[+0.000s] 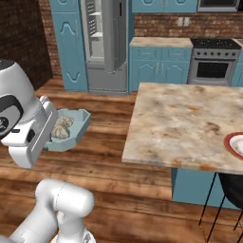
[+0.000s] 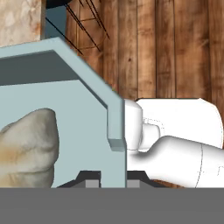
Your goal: Place two dumplings into each of the tupperware containers and then place the containers in the fridge.
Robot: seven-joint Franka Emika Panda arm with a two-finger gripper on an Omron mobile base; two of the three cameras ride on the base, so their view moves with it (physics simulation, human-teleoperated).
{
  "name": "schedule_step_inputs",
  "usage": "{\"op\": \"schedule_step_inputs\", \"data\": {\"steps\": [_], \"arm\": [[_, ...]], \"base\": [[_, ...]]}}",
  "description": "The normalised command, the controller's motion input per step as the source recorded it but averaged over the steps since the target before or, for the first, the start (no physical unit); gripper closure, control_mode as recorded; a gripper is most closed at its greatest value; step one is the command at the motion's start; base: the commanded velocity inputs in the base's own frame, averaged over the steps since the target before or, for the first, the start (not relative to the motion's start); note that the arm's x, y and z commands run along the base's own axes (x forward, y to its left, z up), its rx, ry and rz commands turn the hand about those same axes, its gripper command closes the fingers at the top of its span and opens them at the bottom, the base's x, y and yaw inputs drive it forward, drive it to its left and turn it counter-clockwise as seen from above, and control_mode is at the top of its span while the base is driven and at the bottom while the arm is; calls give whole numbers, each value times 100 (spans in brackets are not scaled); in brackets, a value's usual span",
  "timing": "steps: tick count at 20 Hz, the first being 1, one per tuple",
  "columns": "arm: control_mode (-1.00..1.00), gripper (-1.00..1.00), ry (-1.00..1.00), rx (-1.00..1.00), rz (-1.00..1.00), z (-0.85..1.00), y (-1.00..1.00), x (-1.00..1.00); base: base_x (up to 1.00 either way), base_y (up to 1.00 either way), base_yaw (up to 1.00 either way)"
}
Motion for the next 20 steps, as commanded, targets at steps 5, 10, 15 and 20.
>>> {"op": "schedule_step_inputs", "data": {"steps": [5,10,15,20], "arm": [[100,100,0,0,0,0,0,0],[100,100,0,0,0,0,0,0],[100,100,0,0,0,0,0,0],[100,100,0,0,0,0,0,0]], "base": [[83,100,0],[100,100,0],[100,100,-1],[100,99,-5]]}}
